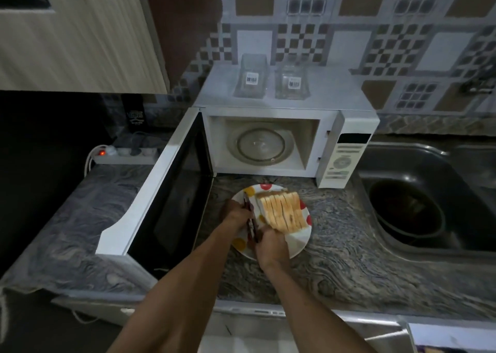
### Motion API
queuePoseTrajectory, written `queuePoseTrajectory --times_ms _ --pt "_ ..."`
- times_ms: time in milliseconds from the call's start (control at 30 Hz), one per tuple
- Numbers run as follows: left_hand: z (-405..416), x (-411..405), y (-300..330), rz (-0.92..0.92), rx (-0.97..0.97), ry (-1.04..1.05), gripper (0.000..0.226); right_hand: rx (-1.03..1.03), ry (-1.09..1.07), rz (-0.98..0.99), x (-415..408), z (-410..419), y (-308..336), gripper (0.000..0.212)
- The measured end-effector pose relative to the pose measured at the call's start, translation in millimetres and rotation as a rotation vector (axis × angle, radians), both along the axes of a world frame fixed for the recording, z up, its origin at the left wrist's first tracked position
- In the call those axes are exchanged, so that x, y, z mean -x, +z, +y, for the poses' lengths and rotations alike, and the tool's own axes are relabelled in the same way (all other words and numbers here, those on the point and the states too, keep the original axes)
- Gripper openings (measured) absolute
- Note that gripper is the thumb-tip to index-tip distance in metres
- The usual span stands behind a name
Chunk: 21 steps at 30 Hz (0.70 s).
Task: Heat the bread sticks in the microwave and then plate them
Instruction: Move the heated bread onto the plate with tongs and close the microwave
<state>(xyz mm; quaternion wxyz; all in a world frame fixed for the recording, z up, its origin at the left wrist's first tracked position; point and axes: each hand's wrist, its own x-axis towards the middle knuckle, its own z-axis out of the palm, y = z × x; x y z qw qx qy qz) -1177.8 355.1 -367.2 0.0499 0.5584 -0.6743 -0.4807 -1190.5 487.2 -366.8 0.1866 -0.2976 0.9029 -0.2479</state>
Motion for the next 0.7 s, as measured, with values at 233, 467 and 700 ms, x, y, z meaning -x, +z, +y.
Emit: queuePoseTrajectory --times_ms 233,467,700 --pt "2.6 -7.6 27.2 -0.038 0.046 0.051 0.086 -0.005 0.065 0.186 45.5 26.2 47.0 0.039" --pt "-0.8 -18.4 30.6 -0.26 0.203 0.143 0.048 -0.007 -0.253 0.085 147.5 35.0 48.8 0.028" --pt "1.8 -31.3 21.8 -0.362 0.21 0.107 0.046 -0.172 -0.103 -0.132 178.7 11.1 5.7 0.027"
